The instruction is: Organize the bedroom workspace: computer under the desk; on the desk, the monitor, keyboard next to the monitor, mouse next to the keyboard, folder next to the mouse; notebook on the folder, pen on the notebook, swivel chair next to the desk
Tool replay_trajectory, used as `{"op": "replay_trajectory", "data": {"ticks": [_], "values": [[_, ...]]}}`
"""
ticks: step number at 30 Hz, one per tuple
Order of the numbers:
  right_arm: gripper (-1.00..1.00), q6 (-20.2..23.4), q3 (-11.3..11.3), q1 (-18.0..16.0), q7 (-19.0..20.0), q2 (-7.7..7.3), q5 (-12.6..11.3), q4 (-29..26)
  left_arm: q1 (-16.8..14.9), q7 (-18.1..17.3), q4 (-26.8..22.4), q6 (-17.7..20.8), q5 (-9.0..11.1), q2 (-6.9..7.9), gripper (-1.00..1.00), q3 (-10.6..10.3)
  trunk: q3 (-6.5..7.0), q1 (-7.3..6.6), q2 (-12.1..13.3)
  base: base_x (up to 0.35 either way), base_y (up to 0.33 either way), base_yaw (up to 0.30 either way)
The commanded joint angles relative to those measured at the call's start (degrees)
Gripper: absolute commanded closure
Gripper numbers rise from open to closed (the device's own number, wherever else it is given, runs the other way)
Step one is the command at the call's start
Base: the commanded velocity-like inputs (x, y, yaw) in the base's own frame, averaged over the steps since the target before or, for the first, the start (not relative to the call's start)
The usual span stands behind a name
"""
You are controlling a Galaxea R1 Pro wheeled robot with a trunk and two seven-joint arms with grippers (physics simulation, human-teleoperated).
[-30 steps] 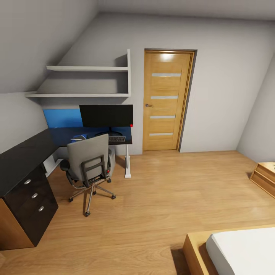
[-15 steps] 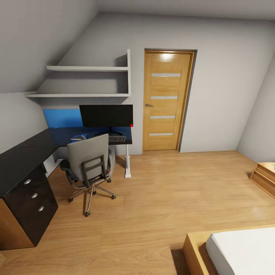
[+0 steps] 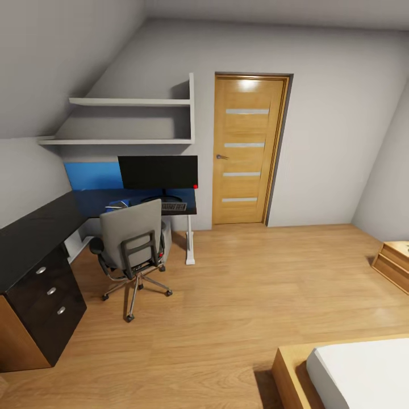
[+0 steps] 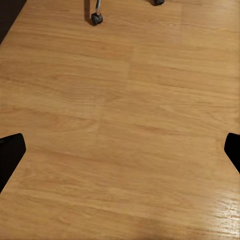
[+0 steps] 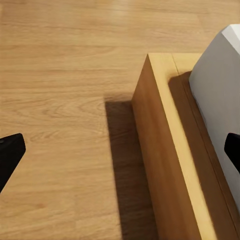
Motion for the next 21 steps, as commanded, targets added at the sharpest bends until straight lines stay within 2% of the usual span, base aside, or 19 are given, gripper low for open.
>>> {"op": "replay_trajectory", "data": {"ticks": [1,21], "values": [[-1.00,-0.2,0.5,-0.1,-0.2,0.03,-0.3,0.1,0.0,0.2,0.0,-0.2,0.3,-0.01,-1.00,-0.5,-0.07,0.00,0.0,0.000,0.000,0.000],[-1.00,-0.2,0.5,-0.1,-0.2,0.03,-0.3,0.1,0.0,0.3,0.0,-0.2,0.3,-0.01,-1.00,-0.5,-0.07,0.00,0.0,0.000,0.000,0.000]]}}
